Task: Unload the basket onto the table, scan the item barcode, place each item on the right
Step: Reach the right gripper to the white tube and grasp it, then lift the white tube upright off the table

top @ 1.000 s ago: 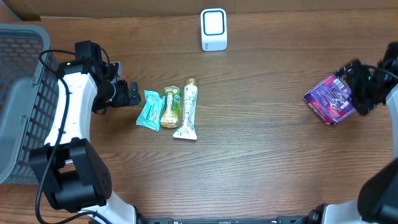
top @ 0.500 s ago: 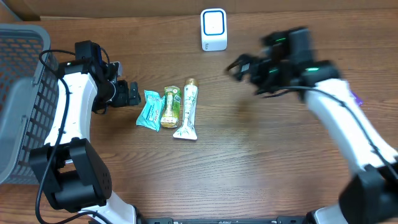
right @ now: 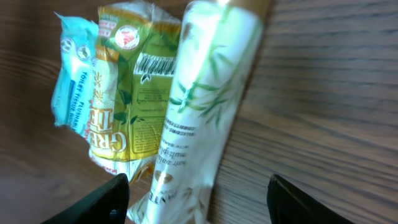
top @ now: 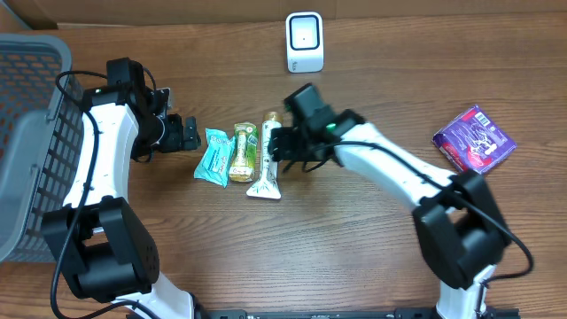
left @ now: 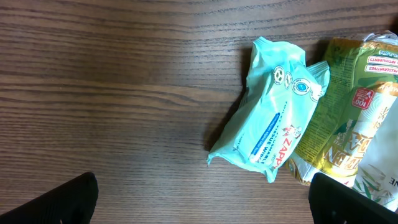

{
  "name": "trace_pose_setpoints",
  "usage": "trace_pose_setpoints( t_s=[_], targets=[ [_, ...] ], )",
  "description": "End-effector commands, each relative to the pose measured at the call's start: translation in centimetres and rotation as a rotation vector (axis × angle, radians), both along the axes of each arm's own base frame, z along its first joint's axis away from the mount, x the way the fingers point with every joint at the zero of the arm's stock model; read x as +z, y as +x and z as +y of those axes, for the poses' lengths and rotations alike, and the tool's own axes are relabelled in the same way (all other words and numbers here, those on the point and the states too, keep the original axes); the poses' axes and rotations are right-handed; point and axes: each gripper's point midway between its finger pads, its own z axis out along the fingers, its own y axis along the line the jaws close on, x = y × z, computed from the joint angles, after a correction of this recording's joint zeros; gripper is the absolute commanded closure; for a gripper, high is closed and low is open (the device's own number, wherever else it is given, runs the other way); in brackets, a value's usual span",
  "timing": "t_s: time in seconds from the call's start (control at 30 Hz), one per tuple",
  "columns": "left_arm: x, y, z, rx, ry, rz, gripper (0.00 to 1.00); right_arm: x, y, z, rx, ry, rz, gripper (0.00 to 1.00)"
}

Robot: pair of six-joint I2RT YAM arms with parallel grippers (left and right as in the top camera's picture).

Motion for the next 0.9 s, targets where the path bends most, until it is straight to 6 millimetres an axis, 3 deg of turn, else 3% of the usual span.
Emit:
trace_pose_setpoints(
  t_s=[0.0,0.1,0.23,0.7,0.87],
  targets=[
    [0.6,0.0,-0.3,-0.025,0.007,-0.018,0.0,0.1,1.4,1.8,0.007,-0.085,-0.098,0.3],
    [0.6,0.0,-0.3,-0.025,0.007,-0.018,0.0,-0.8,1.8,2.0,0.0,-0.161,-0.134,0.32],
    [0.6,0.0,-0.3,-0.025,0.007,-0.018,0.0,-1.3,2.0,0.7,-0.025,-0.237,-0.15,0.34],
    [0.6,0.0,-0.3,-0.025,0.007,-0.018,0.01,-3.3,3.2,-8.3,-0.118,-0.413,-0.007,0.41],
    [0.6,0.0,-0.3,-0.025,0.007,-0.019,0.0,-3.5,3.3,-9.6,-0.03,-0.335,0.068,0.41]
  ],
)
